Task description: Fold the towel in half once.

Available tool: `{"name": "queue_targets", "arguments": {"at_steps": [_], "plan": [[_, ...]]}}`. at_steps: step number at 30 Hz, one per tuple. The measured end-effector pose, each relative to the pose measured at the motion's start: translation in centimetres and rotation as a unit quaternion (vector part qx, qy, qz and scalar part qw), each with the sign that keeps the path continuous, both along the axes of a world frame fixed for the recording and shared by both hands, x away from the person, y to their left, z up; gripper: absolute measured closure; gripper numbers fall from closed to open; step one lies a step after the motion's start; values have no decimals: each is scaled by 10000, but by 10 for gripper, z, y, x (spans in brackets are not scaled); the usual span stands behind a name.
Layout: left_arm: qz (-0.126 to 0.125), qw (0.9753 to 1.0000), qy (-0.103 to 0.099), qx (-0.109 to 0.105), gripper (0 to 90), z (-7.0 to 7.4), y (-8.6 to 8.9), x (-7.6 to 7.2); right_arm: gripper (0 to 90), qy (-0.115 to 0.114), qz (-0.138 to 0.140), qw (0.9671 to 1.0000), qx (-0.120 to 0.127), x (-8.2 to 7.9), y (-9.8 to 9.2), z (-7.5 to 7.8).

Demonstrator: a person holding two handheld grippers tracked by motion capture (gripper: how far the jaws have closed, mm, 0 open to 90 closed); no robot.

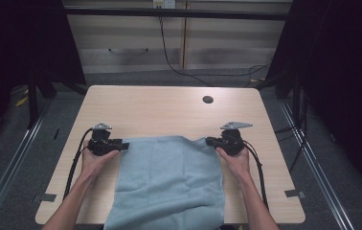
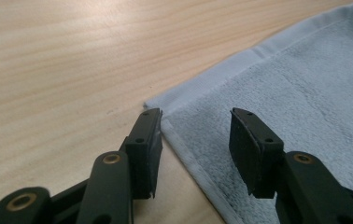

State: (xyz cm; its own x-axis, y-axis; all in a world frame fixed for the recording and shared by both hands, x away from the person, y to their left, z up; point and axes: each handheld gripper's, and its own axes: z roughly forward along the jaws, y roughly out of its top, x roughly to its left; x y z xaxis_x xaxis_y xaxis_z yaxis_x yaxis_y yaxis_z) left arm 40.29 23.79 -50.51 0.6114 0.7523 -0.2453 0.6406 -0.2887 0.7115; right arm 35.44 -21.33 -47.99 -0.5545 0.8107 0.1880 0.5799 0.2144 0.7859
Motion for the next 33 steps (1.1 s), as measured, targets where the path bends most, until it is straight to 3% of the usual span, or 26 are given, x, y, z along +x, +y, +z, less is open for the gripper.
{"name": "queue_targets", "arguments": {"at_steps": [2,3,4,5,6,7,8,9,11,13,16,17,18,19,23,24,26,33], "plan": [[-55,9999,-94,74,541,0,-3,-1,857,27,-29,10000,30,-1,-2,-2],[-206,9998,-64,-3,541,-1,-5,-3,857,25,-37,10000,32,-2,-3,-2],[-206,9998,-64,-3,546,-1,-5,-3,857,18,-45,10000,40,-2,-4,-3],[-369,9991,-135,130,550,0,-12,-8,857,40,-58,10000,49,-3,-5,-3],[-369,9991,-135,130,589,0,-12,-8,857,40,-58,10000,49,-3,-5,-3],[-599,9980,-104,149,656,0,-14,-9,857,42,-75,9999,81,-4,-7,-4],[-659,9974,-156,248,707,1,-16,-13,857,45,-87,9999,103,-5,-8,-3],[-686,9972,-164,240,707,0,-17,-14,857,45,-87,9999,103,-5,-8,-3],[-754,9970,-132,135,823,-2,-16,-16,857,27,-93,9999,142,-6,-10,-3],[-742,9972,-67,64,859,-2,-15,-16,857,10,-68,9999,155,-7,-10,-1],[-658,9978,-16,-105,865,-1,-13,-16,857,-12,-25,9999,160,-8,-9,2],[-604,9975,-50,-361,866,5,-9,-17,857,-63,15,9998,195,-9,-9,7],[-604,9975,-50,-361,867,5,-9,-17,857,-63,15,9998,195,-9,-9,7],[-572,9971,-98,-502,867,12,-7,-18,858,-94,24,9997,224,-8,-9,10],[-535,9954,-426,-677,867,46,-1,-18,858,-319,36,9988,372,-7,-10,35],[-535,9954,-426,-677,867,46,-1,-18,858,-319,36,9988,372,-7,-10,35],[-545,9935,-649,-757,867,69,2,-18,858,-519,48,9978,419,-7,-11,55],[-350,9901,-945,-978,867,108,10,-4,858,-880,-5,9945,562,5,-16,101]]}}
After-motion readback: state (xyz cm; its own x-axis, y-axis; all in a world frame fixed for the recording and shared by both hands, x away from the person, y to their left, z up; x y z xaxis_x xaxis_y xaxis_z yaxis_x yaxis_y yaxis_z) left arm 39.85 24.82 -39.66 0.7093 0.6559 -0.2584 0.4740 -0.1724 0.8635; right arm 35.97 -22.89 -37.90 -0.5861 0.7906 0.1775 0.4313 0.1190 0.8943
